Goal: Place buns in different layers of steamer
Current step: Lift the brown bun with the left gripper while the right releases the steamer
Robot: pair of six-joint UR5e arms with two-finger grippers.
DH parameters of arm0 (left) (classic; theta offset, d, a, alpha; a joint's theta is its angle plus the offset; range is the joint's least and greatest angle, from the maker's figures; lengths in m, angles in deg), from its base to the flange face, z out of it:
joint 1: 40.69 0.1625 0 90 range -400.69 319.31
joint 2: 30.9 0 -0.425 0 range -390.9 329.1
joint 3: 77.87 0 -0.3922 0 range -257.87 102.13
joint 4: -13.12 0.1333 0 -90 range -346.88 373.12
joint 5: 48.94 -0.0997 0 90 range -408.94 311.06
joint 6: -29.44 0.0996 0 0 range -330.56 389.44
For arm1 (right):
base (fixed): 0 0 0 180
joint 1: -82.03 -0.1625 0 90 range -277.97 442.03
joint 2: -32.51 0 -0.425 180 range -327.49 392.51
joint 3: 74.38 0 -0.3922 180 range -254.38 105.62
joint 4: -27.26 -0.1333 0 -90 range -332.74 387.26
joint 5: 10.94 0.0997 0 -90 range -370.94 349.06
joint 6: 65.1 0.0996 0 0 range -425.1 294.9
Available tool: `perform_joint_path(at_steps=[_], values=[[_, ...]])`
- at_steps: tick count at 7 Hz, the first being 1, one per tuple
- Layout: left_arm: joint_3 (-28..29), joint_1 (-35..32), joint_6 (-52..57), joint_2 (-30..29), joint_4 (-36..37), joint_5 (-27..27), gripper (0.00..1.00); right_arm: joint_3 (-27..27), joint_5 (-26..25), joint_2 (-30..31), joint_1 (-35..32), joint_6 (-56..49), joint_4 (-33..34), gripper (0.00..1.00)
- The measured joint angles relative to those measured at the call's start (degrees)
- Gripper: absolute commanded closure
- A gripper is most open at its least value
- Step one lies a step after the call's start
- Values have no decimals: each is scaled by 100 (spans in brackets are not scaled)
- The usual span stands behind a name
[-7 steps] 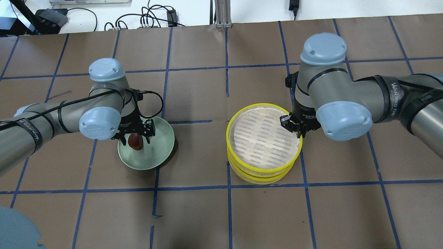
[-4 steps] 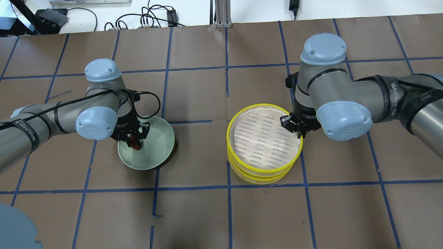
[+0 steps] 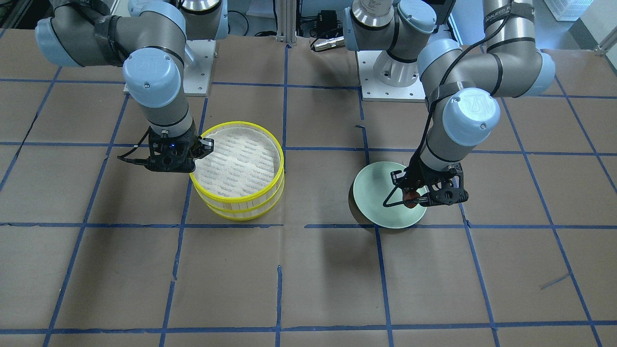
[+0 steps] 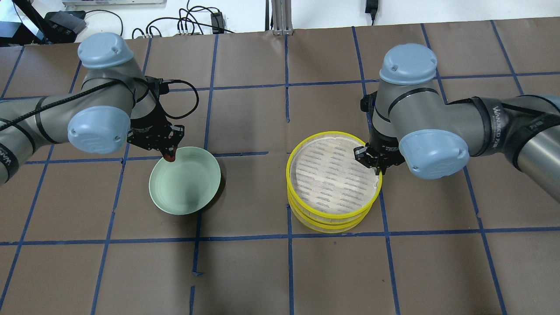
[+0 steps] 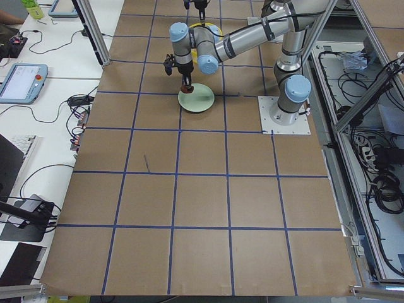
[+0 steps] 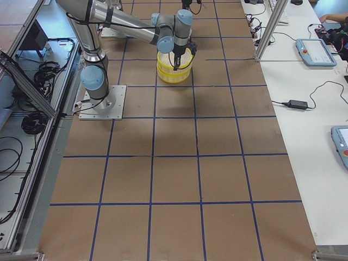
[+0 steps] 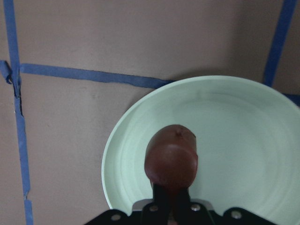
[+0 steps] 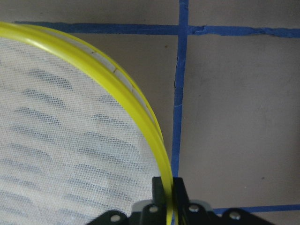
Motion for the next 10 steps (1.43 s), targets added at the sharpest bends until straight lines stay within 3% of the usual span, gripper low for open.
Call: perform_joint_path(at_steps=[2, 6, 7, 8, 9, 10], values=[[430, -504, -507, 204, -374, 122, 98, 19, -2, -22, -1, 1, 11, 93], [586, -1065, -928, 488, -388, 129, 98, 62, -13, -22, -4, 3, -14, 90], [577, -1147, -933, 572, -381, 149, 98, 63, -19, -20, -5, 5, -21, 71], [555, -1192, -951, 597, -366, 194, 98, 63, -27, -20, -6, 6, -27, 34], [536, -1214, -985, 593, -335, 277, 98, 62, -42, -19, -6, 6, -31, 22], [537, -1223, -983, 592, -304, 341, 98, 55, -58, -19, -6, 4, -38, 21]])
